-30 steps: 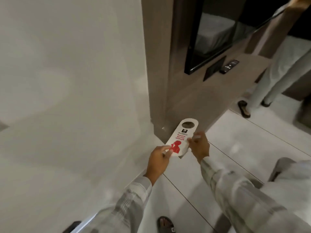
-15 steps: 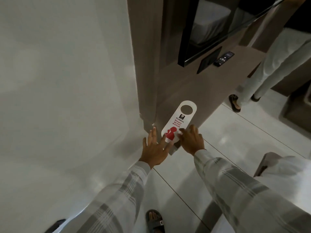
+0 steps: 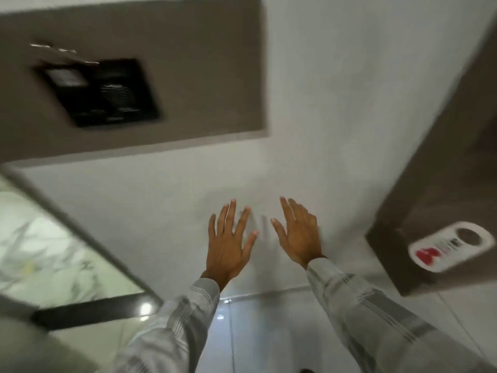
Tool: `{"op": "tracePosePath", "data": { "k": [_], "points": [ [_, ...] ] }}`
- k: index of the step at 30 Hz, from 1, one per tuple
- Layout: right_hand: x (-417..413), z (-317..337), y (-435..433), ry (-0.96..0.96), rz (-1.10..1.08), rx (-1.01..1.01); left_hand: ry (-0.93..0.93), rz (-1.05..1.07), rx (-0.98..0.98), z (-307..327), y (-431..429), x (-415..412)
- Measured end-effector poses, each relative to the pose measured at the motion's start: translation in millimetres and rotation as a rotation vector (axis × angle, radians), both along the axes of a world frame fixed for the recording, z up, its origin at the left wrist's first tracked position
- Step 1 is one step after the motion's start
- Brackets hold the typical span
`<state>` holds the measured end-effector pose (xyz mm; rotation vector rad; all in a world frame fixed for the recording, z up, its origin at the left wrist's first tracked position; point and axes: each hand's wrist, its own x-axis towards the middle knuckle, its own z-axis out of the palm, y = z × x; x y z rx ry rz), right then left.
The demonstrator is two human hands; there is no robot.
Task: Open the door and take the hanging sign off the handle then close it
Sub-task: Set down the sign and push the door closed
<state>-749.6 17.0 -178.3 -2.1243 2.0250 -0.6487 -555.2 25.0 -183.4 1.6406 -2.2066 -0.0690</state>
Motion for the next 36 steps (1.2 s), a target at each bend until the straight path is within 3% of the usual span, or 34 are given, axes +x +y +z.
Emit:
{"op": "tracePosePath", "data": {
  "k": [8,14,18,27,36],
  "points": [
    [322,117,27,-0.138,0.538,-0.388,-0.080,0.479,-0.376,128,116,298],
    [516,225,91,-0.316,0.865,-0.631,-0.244,0.759,-0.705,229,231,439],
    [599,288,144,-0.479,1.066,-0.707,-0.229,1.020,-0.698,251,300,505],
    [656,316,151,-0.524,1.142,-0.940,-0.281,0.965,-0.450,232,300,557],
    [628,315,76,-0.428,0.994,-1.017,-0.308,0.835,-0.339,215,227,553]
  ]
}}
